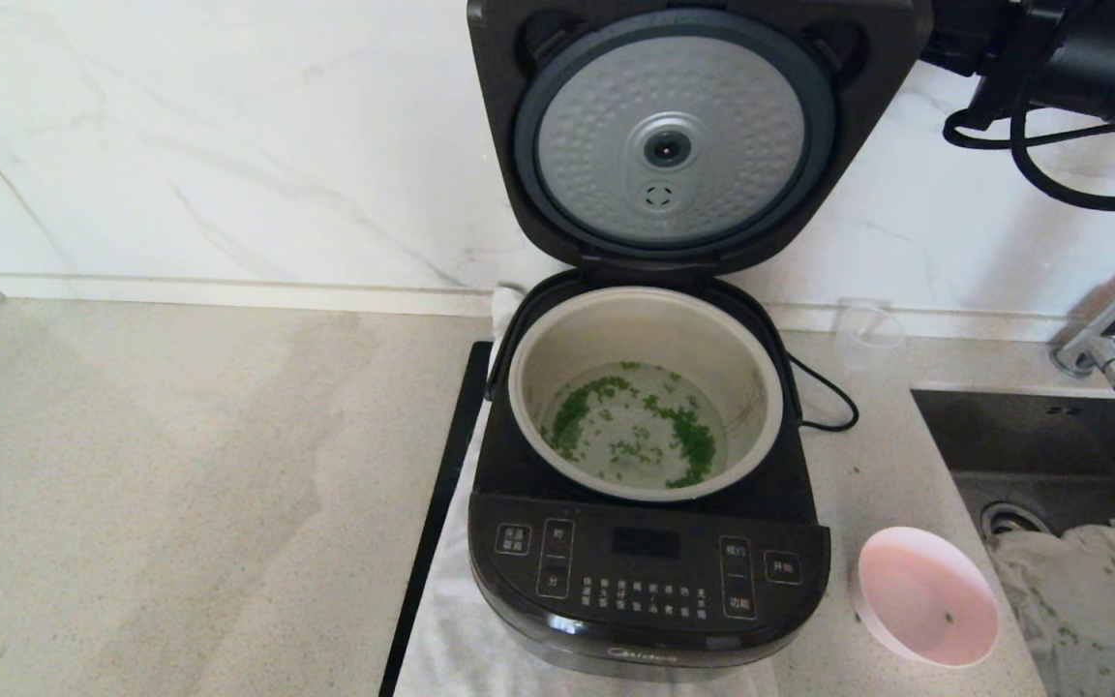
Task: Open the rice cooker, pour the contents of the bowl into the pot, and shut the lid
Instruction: Close the rice cooker
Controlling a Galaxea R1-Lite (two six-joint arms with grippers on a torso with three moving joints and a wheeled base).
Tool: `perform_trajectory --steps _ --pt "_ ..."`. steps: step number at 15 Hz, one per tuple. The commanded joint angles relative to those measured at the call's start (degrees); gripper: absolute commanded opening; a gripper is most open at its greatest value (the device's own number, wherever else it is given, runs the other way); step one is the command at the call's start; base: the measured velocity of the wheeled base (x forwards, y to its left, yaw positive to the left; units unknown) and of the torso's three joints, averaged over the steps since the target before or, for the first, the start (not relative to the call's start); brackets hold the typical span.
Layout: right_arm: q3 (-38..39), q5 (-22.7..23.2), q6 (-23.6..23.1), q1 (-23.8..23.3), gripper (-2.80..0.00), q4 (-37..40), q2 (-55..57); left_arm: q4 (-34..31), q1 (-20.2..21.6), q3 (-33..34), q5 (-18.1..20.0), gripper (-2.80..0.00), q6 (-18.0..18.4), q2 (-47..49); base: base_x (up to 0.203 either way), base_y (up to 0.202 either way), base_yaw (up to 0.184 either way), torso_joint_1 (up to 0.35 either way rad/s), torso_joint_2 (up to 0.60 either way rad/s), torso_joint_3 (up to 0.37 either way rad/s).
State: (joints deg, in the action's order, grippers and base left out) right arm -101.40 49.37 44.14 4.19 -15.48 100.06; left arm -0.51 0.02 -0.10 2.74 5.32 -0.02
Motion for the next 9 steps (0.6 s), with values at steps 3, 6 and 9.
perform_trajectory --steps 3,6,9 --pt "-0.4 5.8 4.4 1.5 -2.80 0.8 -0.4 0.0 0.0 0.0 0.0 -2.80 0.0 -0.1 0.000 0.000 0.000 0.000 0.00 0.000" --pt "-0.4 7.5 7.7 1.6 -2.80 4.4 -2.0 0.0 0.0 0.0 0.0 -2.80 0.0 -0.1 0.000 0.000 0.000 0.000 0.00 0.000" --pt "-0.1 7.8 7.9 2.1 -2.80 13.4 -3.2 0.0 0.0 0.0 0.0 -2.80 0.0 -0.1 0.000 0.000 0.000 0.000 0.00 0.000"
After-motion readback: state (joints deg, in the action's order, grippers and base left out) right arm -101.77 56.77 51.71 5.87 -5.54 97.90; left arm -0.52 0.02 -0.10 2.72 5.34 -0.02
